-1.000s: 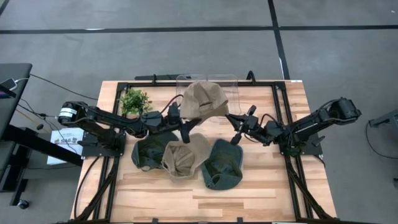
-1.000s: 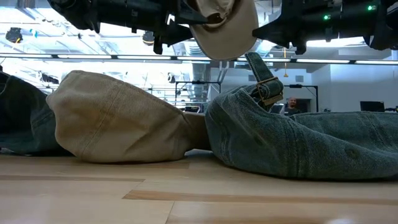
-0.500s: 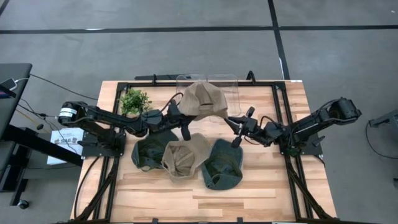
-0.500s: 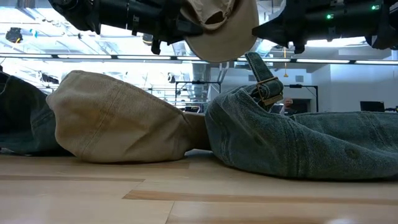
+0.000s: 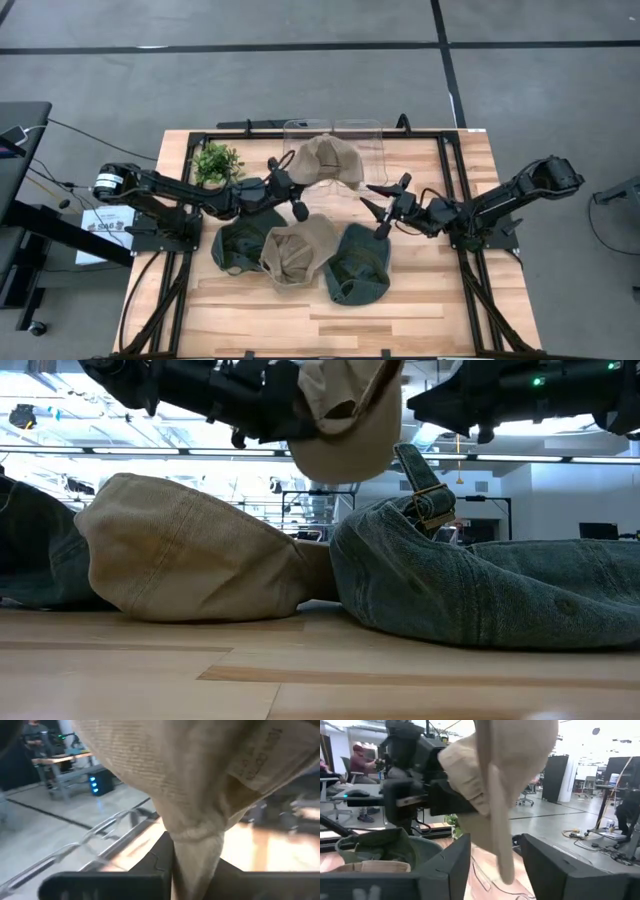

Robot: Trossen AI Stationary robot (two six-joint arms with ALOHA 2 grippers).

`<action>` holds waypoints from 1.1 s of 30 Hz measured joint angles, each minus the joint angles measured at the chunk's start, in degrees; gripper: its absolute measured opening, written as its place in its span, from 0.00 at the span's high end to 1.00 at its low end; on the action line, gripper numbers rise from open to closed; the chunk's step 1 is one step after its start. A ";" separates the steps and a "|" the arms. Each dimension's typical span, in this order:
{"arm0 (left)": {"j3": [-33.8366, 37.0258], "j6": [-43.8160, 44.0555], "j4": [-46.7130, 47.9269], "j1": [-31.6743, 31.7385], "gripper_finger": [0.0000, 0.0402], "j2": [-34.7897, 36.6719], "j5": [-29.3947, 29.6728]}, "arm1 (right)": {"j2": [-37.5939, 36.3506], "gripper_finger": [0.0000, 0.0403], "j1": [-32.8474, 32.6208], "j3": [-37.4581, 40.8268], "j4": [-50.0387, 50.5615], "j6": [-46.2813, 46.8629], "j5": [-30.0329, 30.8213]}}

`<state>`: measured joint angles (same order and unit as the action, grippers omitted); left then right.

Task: Pick & Place hat
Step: Put the right brown cap into the right transparent bin

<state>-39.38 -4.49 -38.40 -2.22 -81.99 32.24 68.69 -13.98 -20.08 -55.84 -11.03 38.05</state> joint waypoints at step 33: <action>0.02 7.73 6.50 -0.82 0.96 0.43 -15.60 | 7.46 0.60 20.47 -70.93 97.20 8.05 -31.07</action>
<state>-39.35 3.24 -31.90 -3.05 -81.56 16.63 76.15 6.49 -91.01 41.36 -2.98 6.98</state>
